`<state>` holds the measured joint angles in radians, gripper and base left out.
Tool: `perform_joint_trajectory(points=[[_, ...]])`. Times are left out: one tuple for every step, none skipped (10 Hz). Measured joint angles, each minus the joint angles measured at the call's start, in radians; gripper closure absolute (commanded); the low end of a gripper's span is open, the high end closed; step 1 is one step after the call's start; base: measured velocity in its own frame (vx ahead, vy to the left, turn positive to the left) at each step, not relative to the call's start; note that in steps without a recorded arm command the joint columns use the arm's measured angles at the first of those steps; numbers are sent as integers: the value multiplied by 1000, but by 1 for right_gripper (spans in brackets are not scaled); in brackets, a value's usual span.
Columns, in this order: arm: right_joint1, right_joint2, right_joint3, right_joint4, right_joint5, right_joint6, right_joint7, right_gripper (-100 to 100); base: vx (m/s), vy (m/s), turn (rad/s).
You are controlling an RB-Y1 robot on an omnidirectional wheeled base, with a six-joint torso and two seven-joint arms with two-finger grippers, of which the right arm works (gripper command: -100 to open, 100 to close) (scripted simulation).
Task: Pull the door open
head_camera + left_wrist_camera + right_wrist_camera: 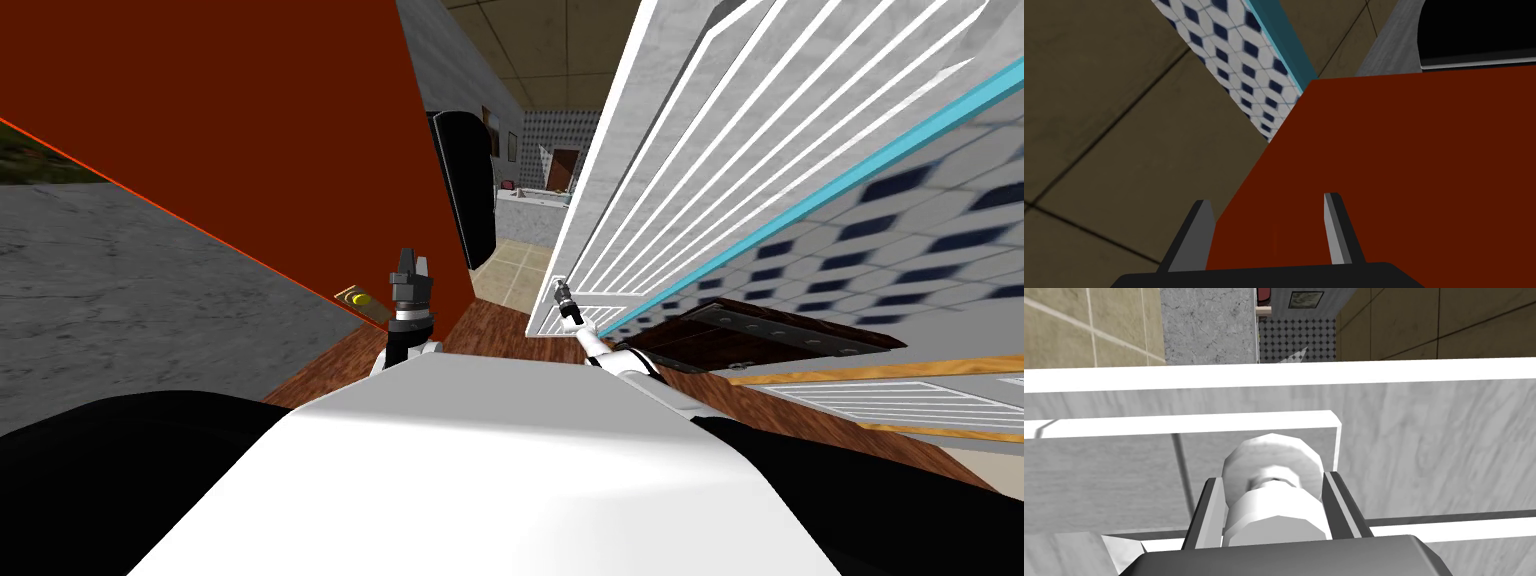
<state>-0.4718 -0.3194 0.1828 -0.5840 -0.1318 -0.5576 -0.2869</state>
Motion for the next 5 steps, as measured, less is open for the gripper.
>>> perform_joint_trajectory(points=[[4,-3,10,-8,3,1,-8,100,-215,-142,82],[6,-5,22,-12,6,1,-17,100,-99,-64,36],[9,-3,26,-11,7,2,-19,100,-157,-88,56],[3,-4,38,0,10,-7,-28,100,-232,-108,69],[4,-10,47,-16,13,-8,-36,100,-216,-140,43]])
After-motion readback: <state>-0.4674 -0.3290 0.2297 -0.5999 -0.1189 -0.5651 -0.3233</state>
